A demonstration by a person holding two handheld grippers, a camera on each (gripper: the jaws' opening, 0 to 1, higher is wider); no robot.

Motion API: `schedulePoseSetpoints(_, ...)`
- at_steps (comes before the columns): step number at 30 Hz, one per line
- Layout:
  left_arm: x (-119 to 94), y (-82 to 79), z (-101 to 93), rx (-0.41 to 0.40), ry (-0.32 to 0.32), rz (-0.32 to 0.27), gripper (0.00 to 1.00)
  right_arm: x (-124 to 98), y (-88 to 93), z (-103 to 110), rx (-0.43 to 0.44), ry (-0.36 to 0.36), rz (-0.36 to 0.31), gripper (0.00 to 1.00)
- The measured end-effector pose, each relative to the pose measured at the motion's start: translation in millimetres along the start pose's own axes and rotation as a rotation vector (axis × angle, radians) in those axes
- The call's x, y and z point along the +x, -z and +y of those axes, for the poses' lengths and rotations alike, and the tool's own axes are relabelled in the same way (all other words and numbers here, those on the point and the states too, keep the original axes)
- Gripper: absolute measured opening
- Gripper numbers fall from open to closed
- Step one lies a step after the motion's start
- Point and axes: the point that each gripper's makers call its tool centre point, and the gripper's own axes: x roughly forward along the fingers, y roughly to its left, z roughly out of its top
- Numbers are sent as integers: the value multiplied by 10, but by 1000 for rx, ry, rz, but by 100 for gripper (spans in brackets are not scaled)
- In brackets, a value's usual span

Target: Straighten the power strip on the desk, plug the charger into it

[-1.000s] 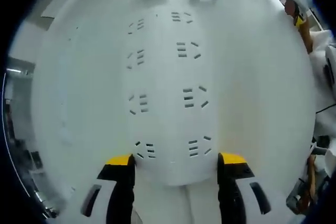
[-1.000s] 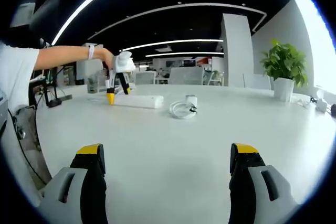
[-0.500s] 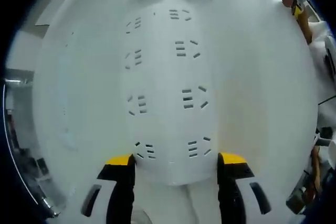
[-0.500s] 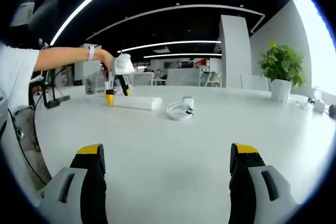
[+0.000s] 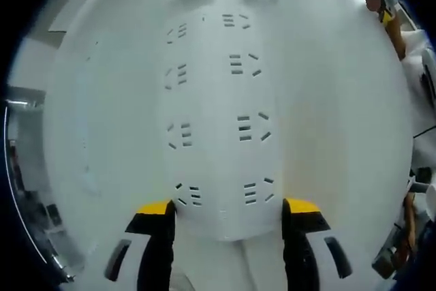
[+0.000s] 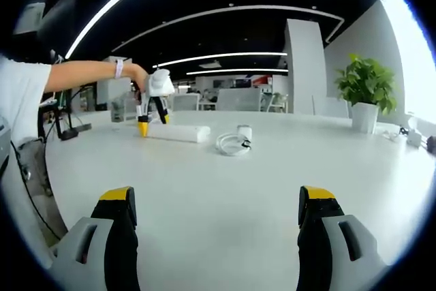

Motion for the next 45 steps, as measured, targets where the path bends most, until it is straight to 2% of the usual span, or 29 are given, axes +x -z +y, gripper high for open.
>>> schedulePoseSetpoints(3, -8, 2, -14, -2, -4, -13, 65, -2, 5, -4, 0, 2, 2, 99)
schedulePoseSetpoints(11, -143, -18, 61, -27, -63, -64, 73, 8, -6, 35, -4, -6, 3, 99)
schedulePoseSetpoints(15, -195, -57, 49, -23, -77, -94, 82, 5, -25, 63, -6, -9, -1, 99)
schedulePoseSetpoints(21, -278, -134, 6, -46, -76, -150, 89, -22, -56, 100, -12, -16, -8, 99)
schedulePoseSetpoints(29, -362, -151, -33, -87, -95, -211, 99, -71, -89, 132, -16, -19, -17, 99)
schedulePoseSetpoints(33, -401, -154, -52, -118, -102, -246, 99, -83, -103, 160, -20, -24, -19, 99)
schedulePoseSetpoints(39, -449, -97, -123, -145, -129, -249, 99, -89, -136, 211, -23, -34, -29, 99)
schedulePoseSetpoints(45, -601, -182, -131, -213, -183, -353, 99, -100, -153, 246, -26, -42, -34, 99)
